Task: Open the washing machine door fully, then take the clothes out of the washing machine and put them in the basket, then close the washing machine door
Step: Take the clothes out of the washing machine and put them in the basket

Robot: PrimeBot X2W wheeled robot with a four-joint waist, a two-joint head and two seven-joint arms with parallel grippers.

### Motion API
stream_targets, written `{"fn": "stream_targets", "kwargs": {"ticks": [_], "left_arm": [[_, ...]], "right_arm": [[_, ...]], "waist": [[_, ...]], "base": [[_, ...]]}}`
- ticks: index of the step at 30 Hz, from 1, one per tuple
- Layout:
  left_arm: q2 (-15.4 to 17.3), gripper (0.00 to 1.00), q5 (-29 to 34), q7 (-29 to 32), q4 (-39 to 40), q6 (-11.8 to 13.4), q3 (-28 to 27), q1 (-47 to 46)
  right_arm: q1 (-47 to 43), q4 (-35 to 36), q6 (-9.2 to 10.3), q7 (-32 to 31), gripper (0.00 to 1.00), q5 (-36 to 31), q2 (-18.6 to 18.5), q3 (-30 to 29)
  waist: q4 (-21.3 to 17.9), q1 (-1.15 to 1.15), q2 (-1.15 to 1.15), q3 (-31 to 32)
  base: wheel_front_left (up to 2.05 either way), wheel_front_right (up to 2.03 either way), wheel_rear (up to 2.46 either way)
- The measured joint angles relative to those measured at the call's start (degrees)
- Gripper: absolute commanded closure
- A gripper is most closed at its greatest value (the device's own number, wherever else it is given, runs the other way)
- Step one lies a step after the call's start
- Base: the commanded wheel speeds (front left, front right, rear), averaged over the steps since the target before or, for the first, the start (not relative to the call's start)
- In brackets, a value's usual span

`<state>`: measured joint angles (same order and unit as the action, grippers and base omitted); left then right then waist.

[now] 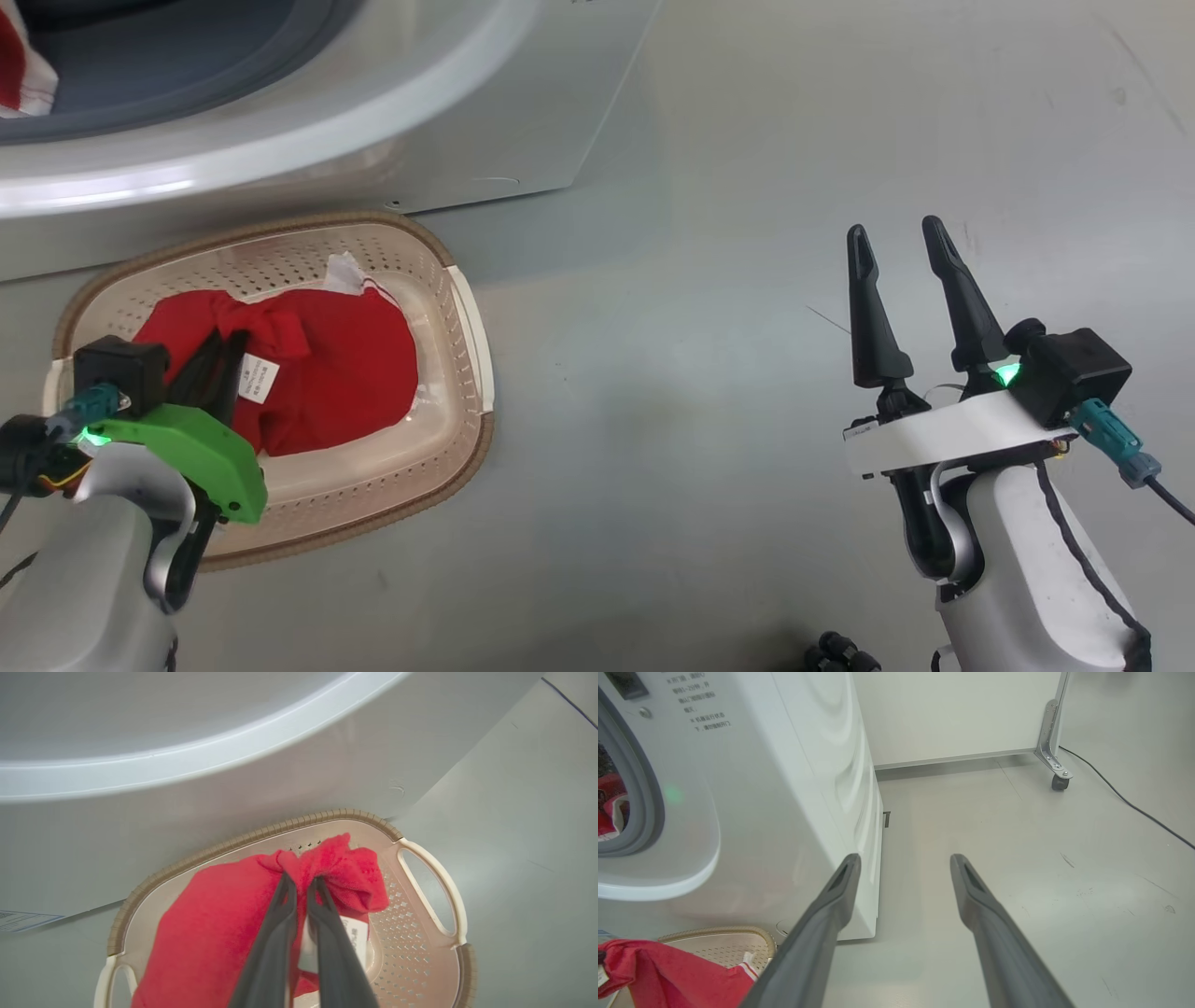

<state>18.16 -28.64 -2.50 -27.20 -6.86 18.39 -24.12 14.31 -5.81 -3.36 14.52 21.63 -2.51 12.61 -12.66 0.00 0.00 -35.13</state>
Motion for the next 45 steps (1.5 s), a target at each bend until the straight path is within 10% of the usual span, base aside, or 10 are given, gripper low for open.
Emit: {"fn": "stream_targets", "kwargs": {"ticks": [15,16,17,18,45], "left_arm": [[-1.1,1.0,-0.1,0.5,-10.7,-0.1,1.7,-3.9],[-1.3,0.76,-0.1,0.5,-11.4,-0.1,2.0,-4.1],[-1.5,0.08,-0.1,0.4,-11.8,-0.1,2.2,-4.2],[-1.6,0.0,-0.1,0.4,-12.2,-0.1,2.3,-4.3],[-8.3,0.0,-4.1,-10.5,-14.9,-0.3,6.1,-5.8]], "right_arm": [[0.8,0.3,1.09,0.0,0.0,0.5,0.0,-0.5],[0.8,0.2,1.15,0.0,0.0,0.5,0.0,-0.8],[0.8,0.2,1.3,0.0,0.0,0.5,0.0,-0.9],[0.8,0.1,1.33,0.0,0.0,0.5,0.0,-0.9],[0.4,-2.5,0.76,0.0,0.0,-1.7,0.0,-3.9]], "waist": [[-2.8,0.0,0.0,-2.4],[-2.7,0.0,0.0,-2.3],[-2.7,0.0,0.0,-2.1],[-2.6,0.0,0.0,-1.9],[3.1,0.0,0.0,7.4]], "base": [[0.0,0.0,0.0],[0.0,0.0,0.0],[0.0,0.0,0.0],[0.0,0.0,0.0],[0.0,0.0,0.0]]}}
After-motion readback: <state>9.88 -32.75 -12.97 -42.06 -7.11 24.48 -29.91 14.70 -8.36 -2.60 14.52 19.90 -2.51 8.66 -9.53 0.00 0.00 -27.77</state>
